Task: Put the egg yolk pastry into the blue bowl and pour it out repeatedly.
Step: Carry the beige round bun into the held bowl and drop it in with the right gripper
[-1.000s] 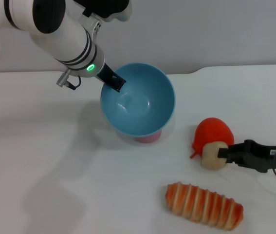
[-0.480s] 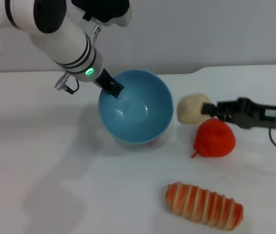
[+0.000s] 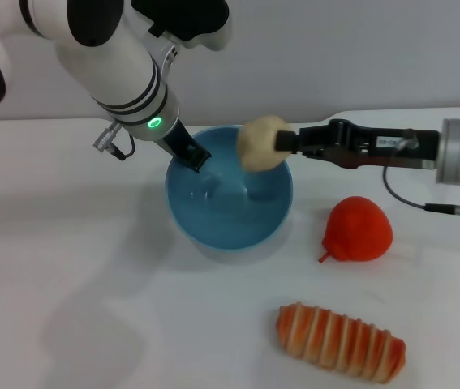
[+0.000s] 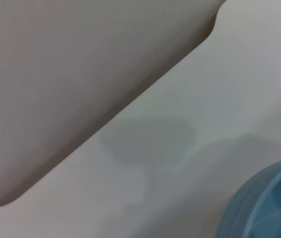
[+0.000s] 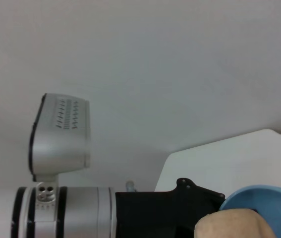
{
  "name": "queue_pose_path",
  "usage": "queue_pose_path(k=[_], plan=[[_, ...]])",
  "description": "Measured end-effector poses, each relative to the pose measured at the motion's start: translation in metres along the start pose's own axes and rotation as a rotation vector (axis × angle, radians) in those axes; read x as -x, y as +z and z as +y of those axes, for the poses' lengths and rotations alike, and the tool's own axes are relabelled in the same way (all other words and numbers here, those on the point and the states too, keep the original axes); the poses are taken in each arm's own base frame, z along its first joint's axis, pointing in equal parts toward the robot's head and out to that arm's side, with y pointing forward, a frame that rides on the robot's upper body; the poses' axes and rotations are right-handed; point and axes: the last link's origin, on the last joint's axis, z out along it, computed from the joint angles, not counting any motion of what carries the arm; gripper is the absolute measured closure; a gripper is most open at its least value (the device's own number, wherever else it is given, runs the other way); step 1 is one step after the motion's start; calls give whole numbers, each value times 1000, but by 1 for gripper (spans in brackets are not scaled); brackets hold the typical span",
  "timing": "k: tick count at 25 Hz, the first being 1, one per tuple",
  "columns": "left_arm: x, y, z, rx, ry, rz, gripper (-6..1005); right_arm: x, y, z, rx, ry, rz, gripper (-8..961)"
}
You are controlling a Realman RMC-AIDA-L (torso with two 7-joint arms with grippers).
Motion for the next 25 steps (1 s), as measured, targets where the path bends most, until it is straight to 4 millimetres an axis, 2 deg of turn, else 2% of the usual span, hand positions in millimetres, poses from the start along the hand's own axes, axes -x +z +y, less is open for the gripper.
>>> queue_pose_path(k=[10, 20, 25], plan=[[-5, -3, 2, 4, 6, 17, 1000, -11, 27, -4, -39, 15, 43, 942], [-5, -4, 1, 3, 4, 20, 1000, -15, 22, -13, -69, 9, 8, 937], [-5, -4, 2, 4, 4, 20, 999, -12, 21, -11, -50, -6, -11, 766]])
